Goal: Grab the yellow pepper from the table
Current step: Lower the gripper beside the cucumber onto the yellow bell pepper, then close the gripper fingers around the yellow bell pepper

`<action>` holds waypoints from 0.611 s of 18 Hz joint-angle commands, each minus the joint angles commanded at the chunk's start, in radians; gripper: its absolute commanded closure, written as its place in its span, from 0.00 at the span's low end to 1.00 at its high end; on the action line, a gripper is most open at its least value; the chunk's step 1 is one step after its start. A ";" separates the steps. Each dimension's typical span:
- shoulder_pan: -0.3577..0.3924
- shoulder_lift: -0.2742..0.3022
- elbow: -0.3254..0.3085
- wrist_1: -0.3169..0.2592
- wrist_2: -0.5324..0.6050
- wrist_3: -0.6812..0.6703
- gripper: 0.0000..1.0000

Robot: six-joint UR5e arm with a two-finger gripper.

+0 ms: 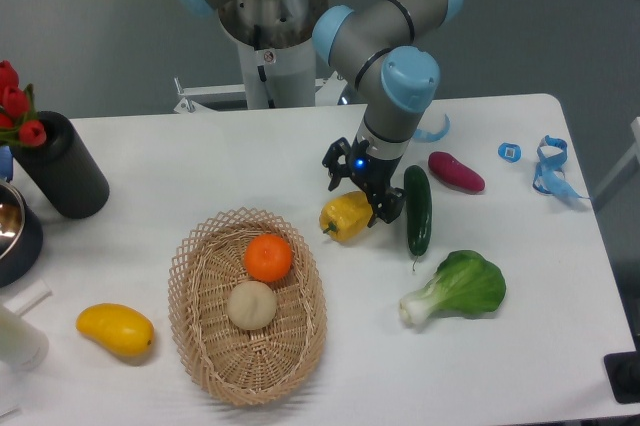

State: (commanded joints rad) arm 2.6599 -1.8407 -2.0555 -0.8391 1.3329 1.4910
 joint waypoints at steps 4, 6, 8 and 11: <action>-0.014 -0.003 -0.002 0.000 0.015 0.006 0.00; -0.014 -0.009 -0.002 0.002 0.014 0.006 0.00; -0.014 -0.009 0.000 0.000 0.015 0.006 0.06; -0.014 -0.008 0.002 0.000 0.014 0.005 0.44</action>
State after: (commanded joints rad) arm 2.6461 -1.8485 -2.0540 -0.8391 1.3468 1.4956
